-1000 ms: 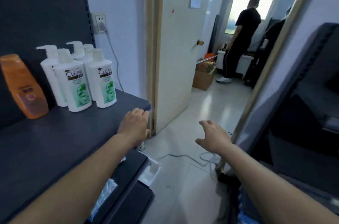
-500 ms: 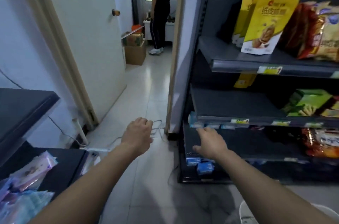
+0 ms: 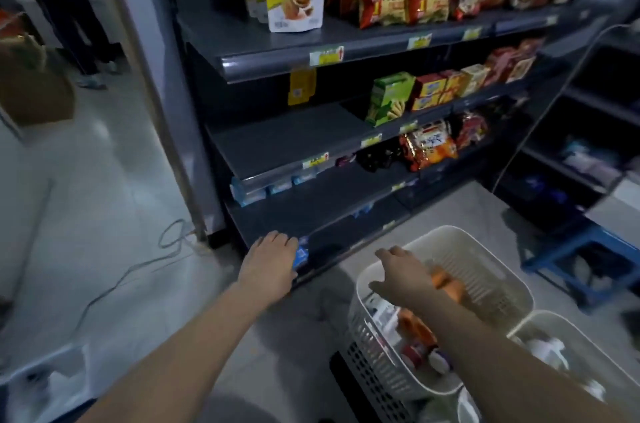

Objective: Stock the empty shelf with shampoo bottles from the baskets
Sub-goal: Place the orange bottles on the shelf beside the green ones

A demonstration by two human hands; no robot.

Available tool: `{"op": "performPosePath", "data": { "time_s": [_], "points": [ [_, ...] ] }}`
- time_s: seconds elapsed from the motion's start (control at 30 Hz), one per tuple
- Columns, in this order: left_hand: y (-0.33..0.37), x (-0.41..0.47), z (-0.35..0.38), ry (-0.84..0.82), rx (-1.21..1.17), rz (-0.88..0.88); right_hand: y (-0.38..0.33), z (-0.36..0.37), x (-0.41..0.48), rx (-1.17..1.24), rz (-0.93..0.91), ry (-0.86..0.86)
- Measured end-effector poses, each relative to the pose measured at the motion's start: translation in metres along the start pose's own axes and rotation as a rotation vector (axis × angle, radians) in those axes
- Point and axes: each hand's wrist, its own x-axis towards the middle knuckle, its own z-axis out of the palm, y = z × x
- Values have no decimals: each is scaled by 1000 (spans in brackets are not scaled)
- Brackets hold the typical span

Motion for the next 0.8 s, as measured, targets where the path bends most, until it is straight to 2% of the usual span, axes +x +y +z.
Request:
{"op": "performPosePath", "data": {
  "time_s": [0.17, 0.33, 0.8],
  "points": [
    [52, 24, 18, -24, -5, 166, 50, 20, -24, 24, 195, -49],
    [106, 53, 34, -64, -2, 268, 93, 33, -32, 191, 319, -89],
    [213, 132, 93, -280, 34, 446, 191, 82, 21, 349, 410, -149]
  ]
}}
